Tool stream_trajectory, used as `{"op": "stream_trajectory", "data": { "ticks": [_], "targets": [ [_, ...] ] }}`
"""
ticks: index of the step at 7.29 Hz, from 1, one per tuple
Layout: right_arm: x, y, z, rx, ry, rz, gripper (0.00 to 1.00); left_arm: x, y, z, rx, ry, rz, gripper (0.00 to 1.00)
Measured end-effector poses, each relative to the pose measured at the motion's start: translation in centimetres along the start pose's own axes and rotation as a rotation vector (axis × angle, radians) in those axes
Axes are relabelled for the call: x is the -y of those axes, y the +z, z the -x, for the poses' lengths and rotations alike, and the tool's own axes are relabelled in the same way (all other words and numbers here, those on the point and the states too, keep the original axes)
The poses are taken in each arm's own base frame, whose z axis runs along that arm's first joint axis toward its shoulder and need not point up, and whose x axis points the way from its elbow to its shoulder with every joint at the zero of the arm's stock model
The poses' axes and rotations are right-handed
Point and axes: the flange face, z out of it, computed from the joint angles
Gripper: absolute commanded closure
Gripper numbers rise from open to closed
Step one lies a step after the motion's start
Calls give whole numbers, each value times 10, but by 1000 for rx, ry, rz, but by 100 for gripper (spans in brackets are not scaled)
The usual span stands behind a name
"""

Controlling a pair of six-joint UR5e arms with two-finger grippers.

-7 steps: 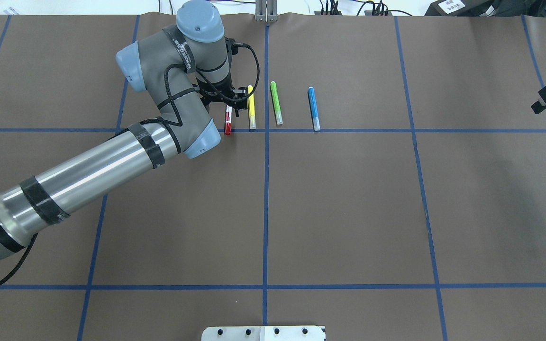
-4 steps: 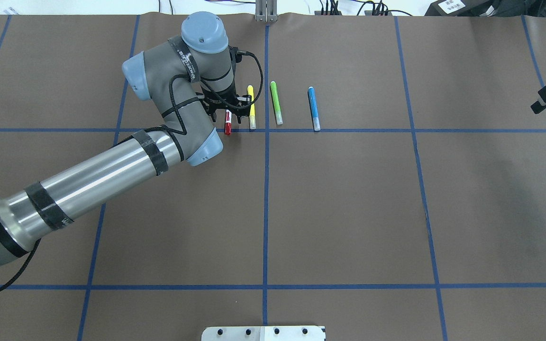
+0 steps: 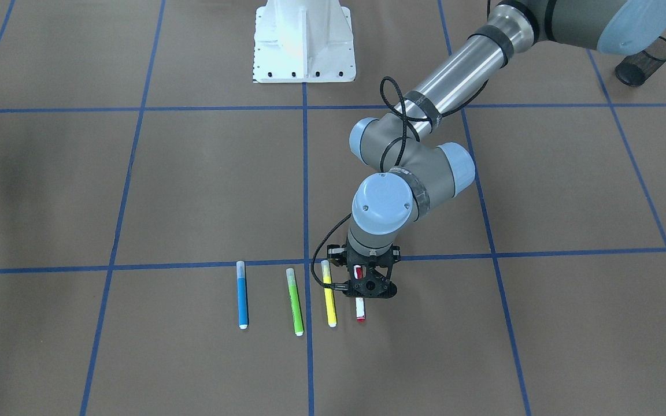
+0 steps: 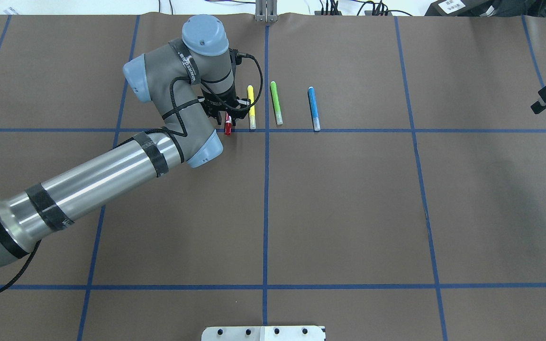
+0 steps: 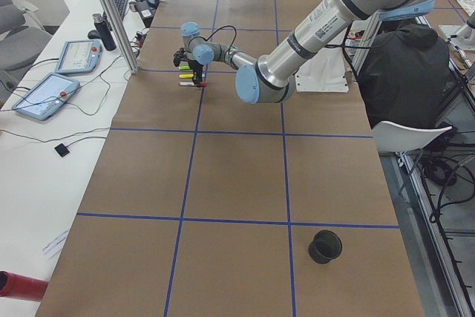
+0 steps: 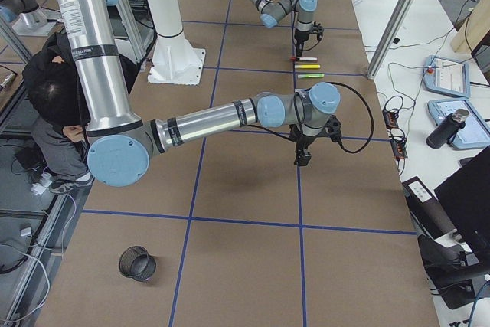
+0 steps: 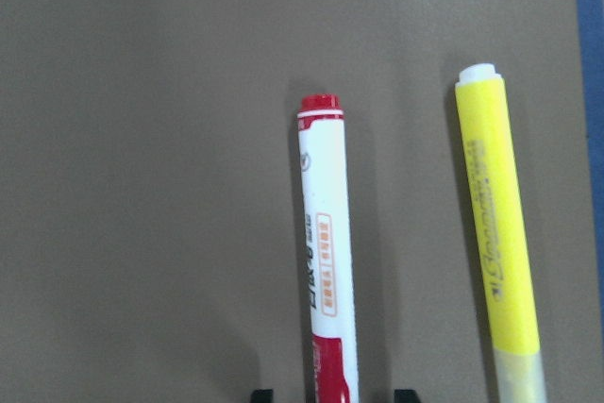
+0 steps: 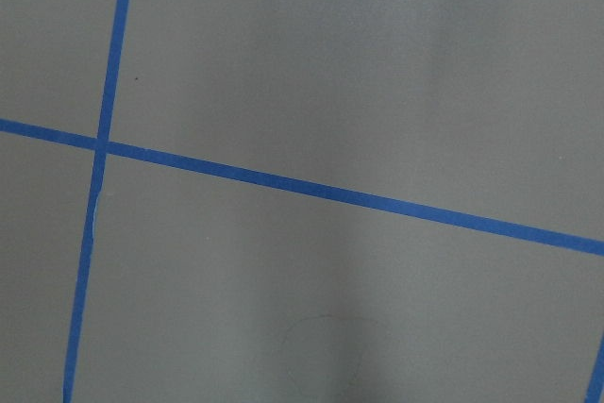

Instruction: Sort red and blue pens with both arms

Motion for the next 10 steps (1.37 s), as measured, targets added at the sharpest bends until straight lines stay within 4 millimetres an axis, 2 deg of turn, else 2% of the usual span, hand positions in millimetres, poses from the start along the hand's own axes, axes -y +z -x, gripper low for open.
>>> {"op": "stream_trajectory", "data": {
  "ticks": [2, 4, 5, 7, 8, 9, 10],
  "targets": [
    [0, 0, 0, 1, 1, 0, 0, -1, 1, 0, 1, -1, 2, 81],
    [1, 0, 0, 1, 0, 0, 0, -2, 1, 0, 1, -4, 3, 100],
    [1, 0, 1, 2, -1, -1, 0, -2, -3, -3, -5, -13, -1, 100],
    [5, -5, 6, 3, 6, -8, 0, 4, -26, -1, -10, -46, -11, 100],
    [16, -10, 20, 5, 21, -18, 0, 10, -39, 7, 9, -73, -8, 100],
    [34, -11, 46, 6, 40, -22, 0, 16, -53, 22, 40, -109, -1, 100],
    [57, -7, 84, 3, 58, -21, 1, 23, -71, 45, 72, -152, 9, 100]
  ]
}}
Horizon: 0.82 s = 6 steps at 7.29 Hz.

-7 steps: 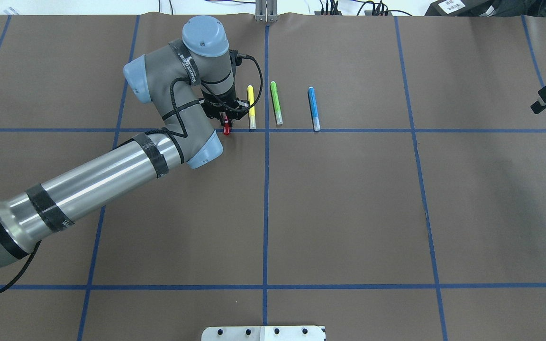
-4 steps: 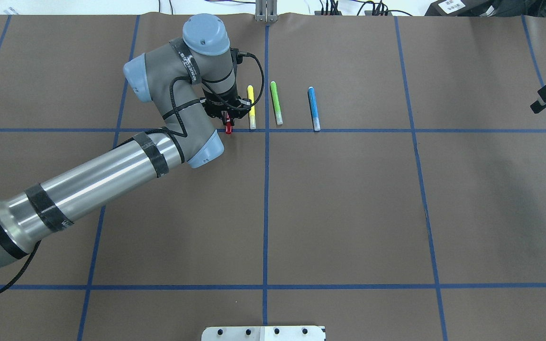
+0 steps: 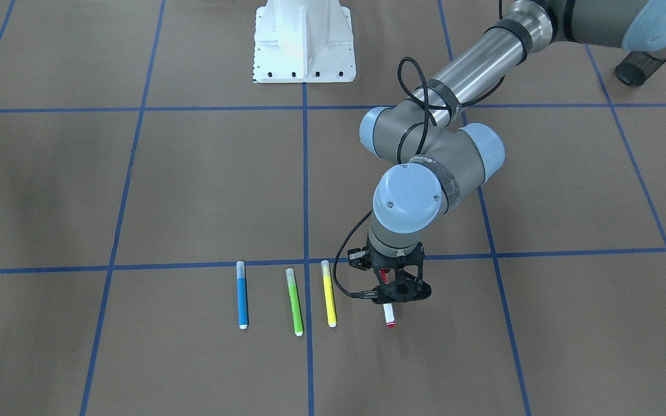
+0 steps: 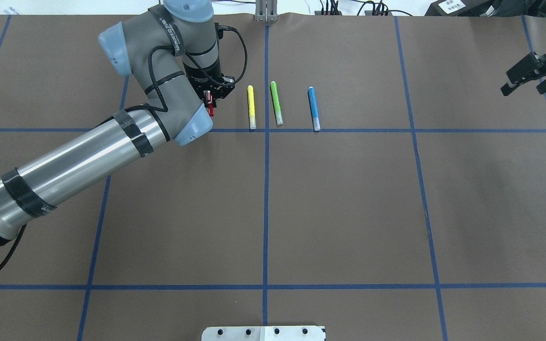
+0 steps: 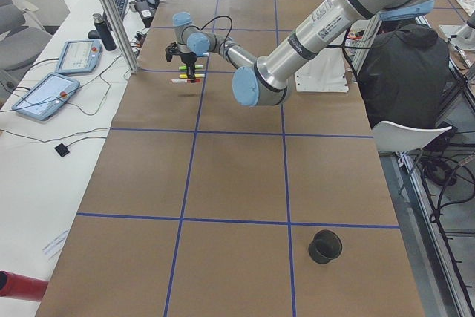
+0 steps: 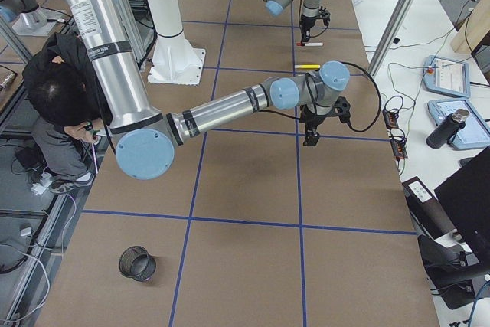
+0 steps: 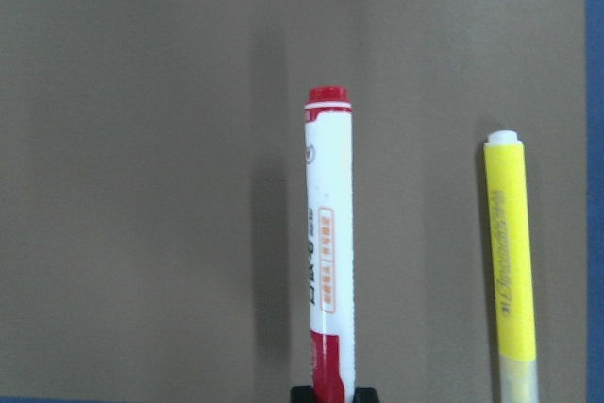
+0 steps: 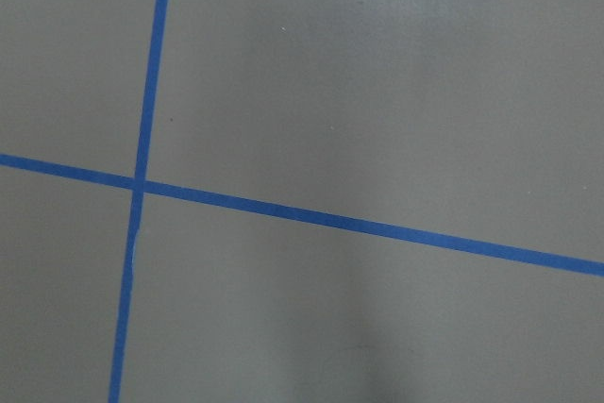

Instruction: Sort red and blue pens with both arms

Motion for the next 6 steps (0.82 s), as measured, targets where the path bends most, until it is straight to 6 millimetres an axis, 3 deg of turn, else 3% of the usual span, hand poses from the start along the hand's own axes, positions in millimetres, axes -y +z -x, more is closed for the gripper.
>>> {"op": "stream_trajectory", "data": {
  "ticks": [2, 4, 6],
  "targets": [
    [35, 11, 79, -38, 16, -11, 1, 26, -30, 68, 48, -59, 21, 100],
    [77, 32, 152, -79, 7, -28, 1, 48, -44, 152, 84, -55, 21, 100],
    [115, 81, 196, -78, 26, -102, 2, 61, -57, 237, 91, -90, 11, 100]
  ]
}}
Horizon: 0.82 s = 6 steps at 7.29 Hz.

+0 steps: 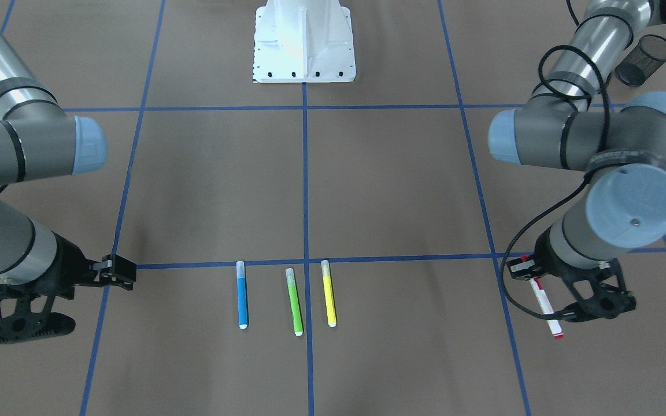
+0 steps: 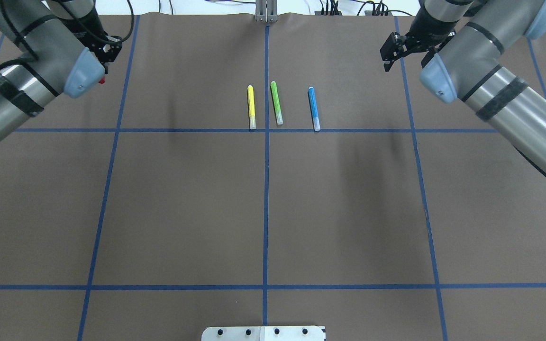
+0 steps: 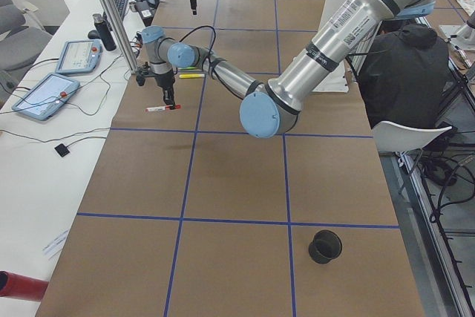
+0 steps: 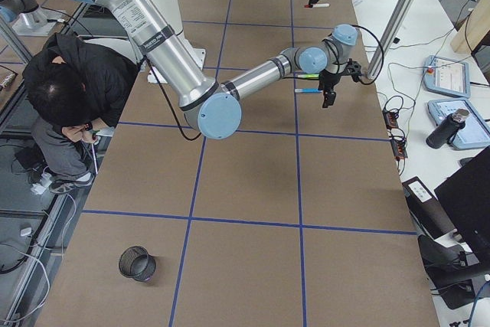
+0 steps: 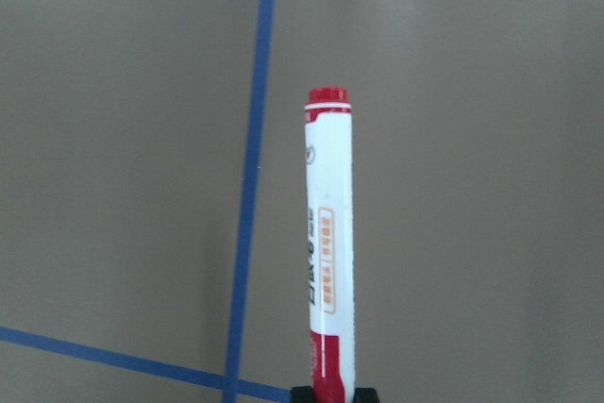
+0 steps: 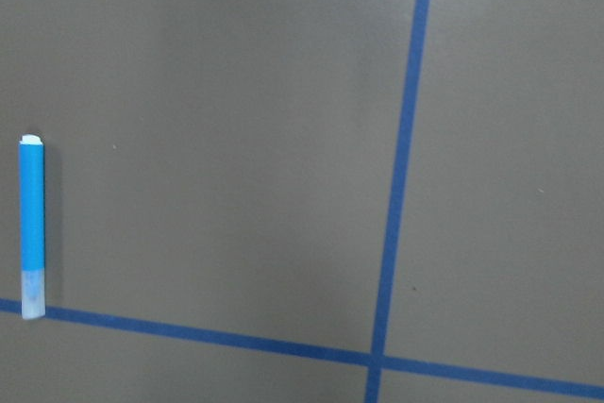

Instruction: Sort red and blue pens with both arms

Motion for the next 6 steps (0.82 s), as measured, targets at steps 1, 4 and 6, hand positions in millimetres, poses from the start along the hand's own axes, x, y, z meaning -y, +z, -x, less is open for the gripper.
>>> {"op": "stream_trajectory", "data": {
  "ticks": [1, 4, 6],
  "targets": [
    [5, 24, 30, -9, 16, -36, 2, 9, -6, 33, -10, -15, 0, 100],
    [-6, 61, 108, -15, 65, -50, 2, 18, -18, 80, -36, 23, 5, 100],
    [-27, 88, 149, -19, 93, -22, 2, 21, -23, 87, -42, 21, 1, 100]
  ]
}}
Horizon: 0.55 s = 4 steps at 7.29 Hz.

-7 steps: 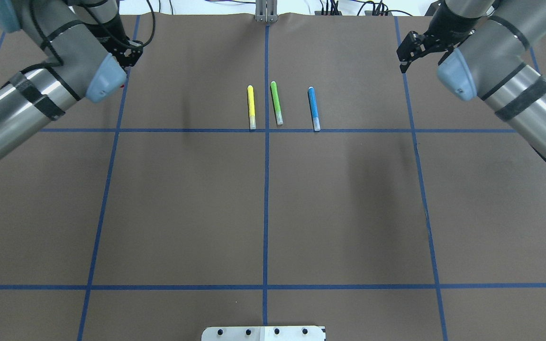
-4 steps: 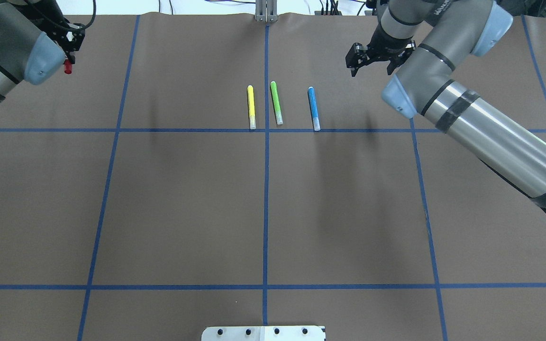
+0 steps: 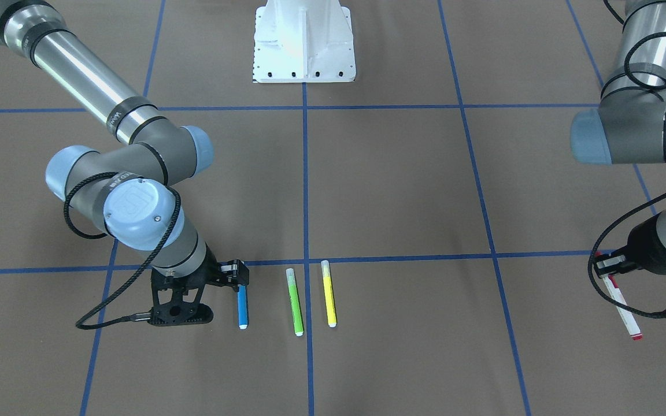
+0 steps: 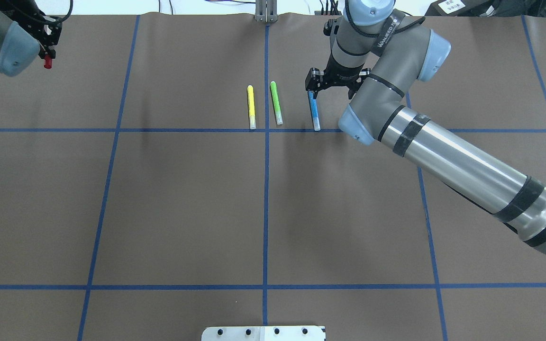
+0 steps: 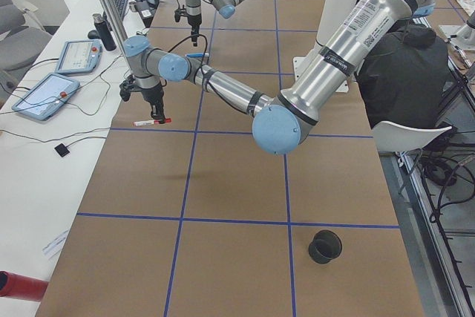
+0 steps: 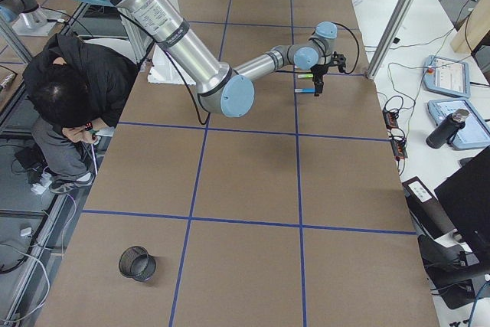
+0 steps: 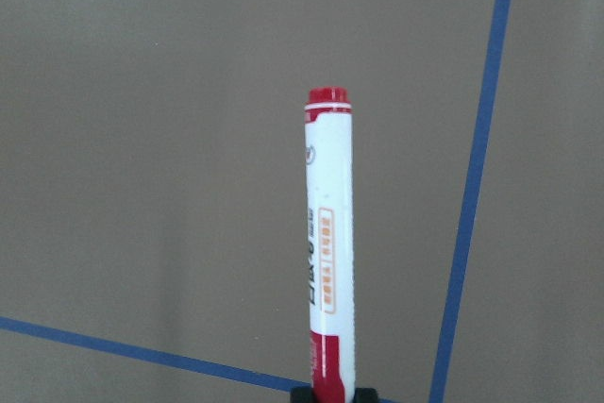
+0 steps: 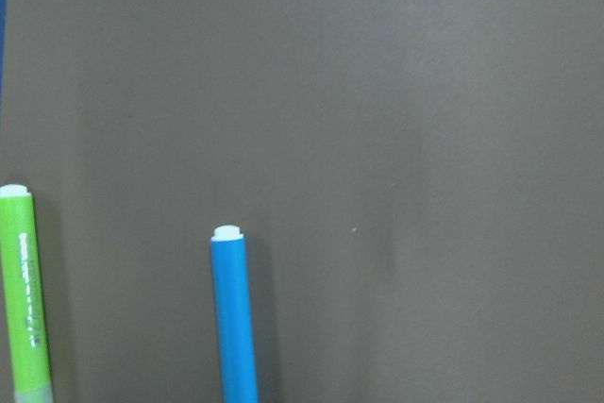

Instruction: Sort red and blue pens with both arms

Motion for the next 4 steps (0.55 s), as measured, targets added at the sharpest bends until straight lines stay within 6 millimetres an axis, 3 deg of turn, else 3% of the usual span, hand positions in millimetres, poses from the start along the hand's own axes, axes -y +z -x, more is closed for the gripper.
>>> {"op": "stream_trajectory", "data": {
  "ticks": [1, 4],
  "targets": [
    [-10, 12, 12, -12, 3, 4, 2, 0, -1, 0, -1, 0, -1, 100],
    [-28, 33, 30, -28, 1, 26, 22, 0, -2, 2, -2, -1, -3, 100]
  ]
}}
